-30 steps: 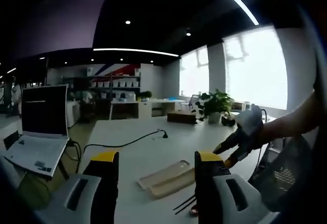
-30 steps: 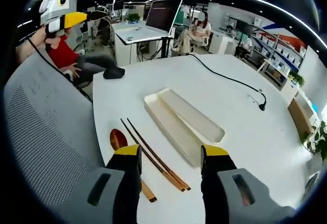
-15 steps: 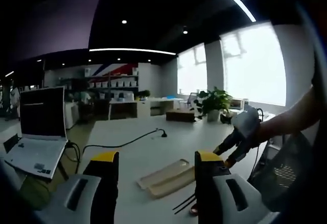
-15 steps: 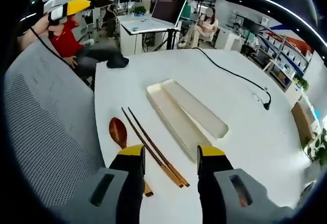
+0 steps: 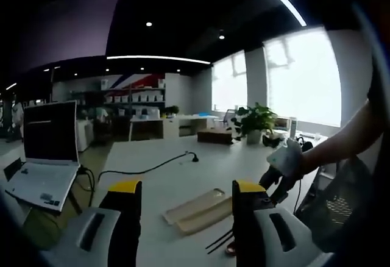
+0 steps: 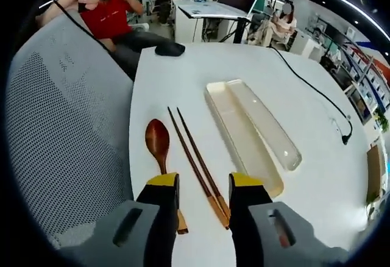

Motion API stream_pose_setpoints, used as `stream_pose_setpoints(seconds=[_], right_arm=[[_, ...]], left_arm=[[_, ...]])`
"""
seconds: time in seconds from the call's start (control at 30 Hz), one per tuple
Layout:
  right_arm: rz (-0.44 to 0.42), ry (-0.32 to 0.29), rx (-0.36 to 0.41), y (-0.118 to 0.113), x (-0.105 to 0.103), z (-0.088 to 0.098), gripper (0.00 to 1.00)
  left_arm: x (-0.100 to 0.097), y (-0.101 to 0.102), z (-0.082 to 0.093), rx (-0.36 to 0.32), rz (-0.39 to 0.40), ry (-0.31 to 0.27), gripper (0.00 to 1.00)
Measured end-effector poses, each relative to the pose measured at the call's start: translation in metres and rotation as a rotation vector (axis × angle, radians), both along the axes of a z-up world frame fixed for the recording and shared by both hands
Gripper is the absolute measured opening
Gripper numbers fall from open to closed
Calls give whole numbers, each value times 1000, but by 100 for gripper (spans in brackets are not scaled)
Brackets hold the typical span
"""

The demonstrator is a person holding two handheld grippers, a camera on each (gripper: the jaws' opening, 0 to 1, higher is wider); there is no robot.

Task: Arrange the utensils inside the cutlery case until each visible utensil rests in its matching compartment.

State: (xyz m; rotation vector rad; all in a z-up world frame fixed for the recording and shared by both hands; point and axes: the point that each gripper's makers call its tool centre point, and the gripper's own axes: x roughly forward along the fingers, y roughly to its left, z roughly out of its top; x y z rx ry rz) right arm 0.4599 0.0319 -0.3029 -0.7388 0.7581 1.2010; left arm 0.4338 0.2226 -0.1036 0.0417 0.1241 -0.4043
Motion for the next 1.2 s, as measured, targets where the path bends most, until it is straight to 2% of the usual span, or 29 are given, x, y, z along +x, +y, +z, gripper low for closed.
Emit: stream_pose_setpoints(seconds=[0.1,0.23,0.37,0.5,0.73,0.93,1.07,1.2], right_arm=[[20,22,-14,2,-3,-9,26],[42,45,-27,7,-5,-17,25],[81,65,-41,12,-6,-24,22],[106,74,-46,18,-6,-28,17],[172,92,-62,25,-11,-35,11],[178,93,-68,26,-9,-37,12],[197,105,-113,22,-9,-45,11],[221,126,-127,25,-14,-48,10]], left_arm=[[0,0,0,4,-3,-4,62],[1,6,1,-24,20,-1,62],[2,5,-5,-51,24,43,67],[2,2,-9,-15,20,57,68],[2,0,-13,-6,6,77,67],[2,-4,-17,11,-15,90,66],[2,0,-17,-9,-4,89,66],[1,-1,-27,7,4,139,65]])
